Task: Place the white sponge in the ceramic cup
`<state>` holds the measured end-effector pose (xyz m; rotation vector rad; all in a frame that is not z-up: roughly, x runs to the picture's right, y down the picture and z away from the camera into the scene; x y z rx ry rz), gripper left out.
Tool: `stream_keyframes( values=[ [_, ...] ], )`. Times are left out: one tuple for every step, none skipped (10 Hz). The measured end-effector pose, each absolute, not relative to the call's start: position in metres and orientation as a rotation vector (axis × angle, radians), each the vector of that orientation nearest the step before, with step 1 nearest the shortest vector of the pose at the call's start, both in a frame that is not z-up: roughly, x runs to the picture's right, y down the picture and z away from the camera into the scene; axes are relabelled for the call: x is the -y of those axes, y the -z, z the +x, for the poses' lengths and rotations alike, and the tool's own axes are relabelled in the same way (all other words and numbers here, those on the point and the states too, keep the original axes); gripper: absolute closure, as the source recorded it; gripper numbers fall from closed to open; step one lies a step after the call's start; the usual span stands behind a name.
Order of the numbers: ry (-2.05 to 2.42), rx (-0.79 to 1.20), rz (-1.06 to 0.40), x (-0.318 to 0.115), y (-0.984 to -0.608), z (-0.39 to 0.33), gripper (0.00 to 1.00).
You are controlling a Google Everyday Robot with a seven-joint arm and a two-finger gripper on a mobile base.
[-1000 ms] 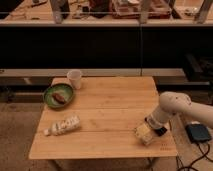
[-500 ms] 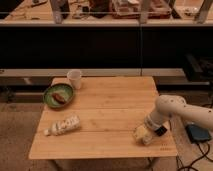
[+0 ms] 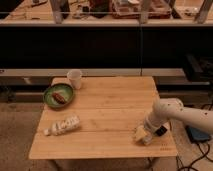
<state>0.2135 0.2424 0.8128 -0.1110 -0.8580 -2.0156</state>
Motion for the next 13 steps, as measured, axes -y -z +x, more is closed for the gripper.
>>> stream_keyframes(
  values=[
    [2.015,0.848,-0.115,-0.244,-0.813,0.214,0.35],
    [2.009,0.836,-0.118,-0.245,-0.813,0.213,0.46],
    [1.999,0.834,-0.127,-0.246,-0.812,0.212,0.55],
    [1.980,0.842,-0.142,-0.247,-0.810,0.209,0.67],
    [1.961,0.858,-0.153,-0.248,-0.807,0.205,0.77],
    [1.952,0.868,-0.153,-0.244,-0.804,0.199,0.86],
    [1.945,0.883,-0.125,-0.232,-0.798,0.185,0.96],
    [1.949,0.896,-0.075,-0.216,-0.792,0.168,1.00],
    [1.963,0.898,-0.010,-0.193,-0.785,0.151,1.00],
    [1.993,0.886,0.088,-0.157,-0.775,0.127,1.00],
    [2.038,0.855,0.203,-0.112,-0.764,0.100,1.00],
    [2.075,0.821,0.295,-0.074,-0.757,0.079,1.00],
    [2.097,0.789,0.370,-0.044,-0.755,0.061,1.00]
  ],
)
